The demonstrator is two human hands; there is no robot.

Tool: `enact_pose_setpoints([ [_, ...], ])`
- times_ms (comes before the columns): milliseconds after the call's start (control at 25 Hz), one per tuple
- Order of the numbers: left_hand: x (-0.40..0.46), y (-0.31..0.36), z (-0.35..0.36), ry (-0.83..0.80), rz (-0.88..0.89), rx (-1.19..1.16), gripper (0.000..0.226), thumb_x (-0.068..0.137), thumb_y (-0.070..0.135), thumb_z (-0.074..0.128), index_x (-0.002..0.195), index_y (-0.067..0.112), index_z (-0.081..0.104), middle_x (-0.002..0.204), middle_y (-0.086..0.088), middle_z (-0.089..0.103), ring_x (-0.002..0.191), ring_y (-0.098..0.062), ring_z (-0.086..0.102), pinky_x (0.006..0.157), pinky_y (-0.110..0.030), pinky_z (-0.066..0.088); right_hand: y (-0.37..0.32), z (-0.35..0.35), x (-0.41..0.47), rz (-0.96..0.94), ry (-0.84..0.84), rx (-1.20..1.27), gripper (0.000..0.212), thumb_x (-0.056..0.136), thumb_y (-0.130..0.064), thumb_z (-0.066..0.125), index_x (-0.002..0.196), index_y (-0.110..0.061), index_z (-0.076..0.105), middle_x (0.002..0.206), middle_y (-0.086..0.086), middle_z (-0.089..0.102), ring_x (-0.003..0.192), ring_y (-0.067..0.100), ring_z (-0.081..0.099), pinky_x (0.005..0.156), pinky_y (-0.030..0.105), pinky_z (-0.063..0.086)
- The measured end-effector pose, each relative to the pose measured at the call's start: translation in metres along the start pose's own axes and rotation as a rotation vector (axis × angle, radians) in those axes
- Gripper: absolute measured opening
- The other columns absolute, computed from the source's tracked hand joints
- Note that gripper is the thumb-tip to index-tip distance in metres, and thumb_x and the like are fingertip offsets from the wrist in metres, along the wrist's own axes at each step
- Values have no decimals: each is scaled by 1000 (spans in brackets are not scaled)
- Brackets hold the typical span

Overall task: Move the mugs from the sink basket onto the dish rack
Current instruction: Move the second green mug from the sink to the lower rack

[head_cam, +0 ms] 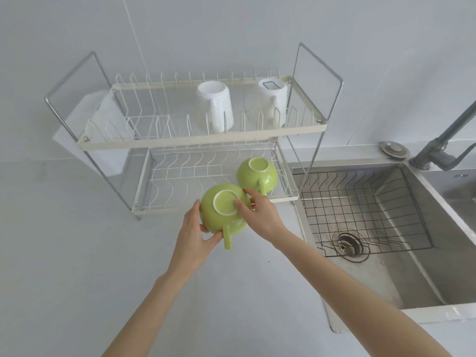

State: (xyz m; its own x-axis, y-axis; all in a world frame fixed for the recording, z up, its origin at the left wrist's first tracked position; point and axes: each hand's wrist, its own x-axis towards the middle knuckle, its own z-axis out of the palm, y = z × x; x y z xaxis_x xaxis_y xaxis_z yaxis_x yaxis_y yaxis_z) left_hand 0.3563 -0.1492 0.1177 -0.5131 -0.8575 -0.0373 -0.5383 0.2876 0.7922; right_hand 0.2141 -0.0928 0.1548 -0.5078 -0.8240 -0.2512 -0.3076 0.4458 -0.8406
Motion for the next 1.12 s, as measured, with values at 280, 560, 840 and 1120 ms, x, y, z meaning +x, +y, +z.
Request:
enact_pose_setpoints([
  [280, 63, -12, -29, 11, -26, 80, 84, 74, 24, 73, 142, 13, 24, 143, -6, 41, 105, -23, 58, 81, -23, 36, -37, 17, 56, 6, -35, -59, 51, 94, -31, 45, 140, -13, 32, 125, 15, 56, 114, 29, 53, 87, 32, 42],
  [560, 110, -21, -38, -30, -62, 79, 81, 74, 23, 74, 140, 10, 28, 137, -10, 46, 104, -23, 50, 81, -21, 33, -44, 34, 105, 62, -46, -63, 50, 95, -32, 43, 140, -13, 33, 121, 16, 57, 101, 26, 52, 84, 32, 42],
  [840, 116, -32, -37, -44, -74, 53, 67, 76, 18, 72, 133, 6, 38, 130, -12, 52, 92, -19, 47, 69, -13, 29, -39, 43, 116, 54, -51, -90, 51, 94, -34, 44, 140, -14, 36, 108, 11, 57, 102, 26, 52, 91, 34, 44],
  [1120, 122, -37, -43, -135, -93, 180, 76, 77, 28, 70, 139, 5, 30, 139, -15, 42, 115, -30, 48, 92, -34, 40, -32, 42, 110, -11, -88, -209, 50, 95, -32, 43, 141, -14, 32, 136, 15, 51, 126, 33, 45, 102, 38, 39],
])
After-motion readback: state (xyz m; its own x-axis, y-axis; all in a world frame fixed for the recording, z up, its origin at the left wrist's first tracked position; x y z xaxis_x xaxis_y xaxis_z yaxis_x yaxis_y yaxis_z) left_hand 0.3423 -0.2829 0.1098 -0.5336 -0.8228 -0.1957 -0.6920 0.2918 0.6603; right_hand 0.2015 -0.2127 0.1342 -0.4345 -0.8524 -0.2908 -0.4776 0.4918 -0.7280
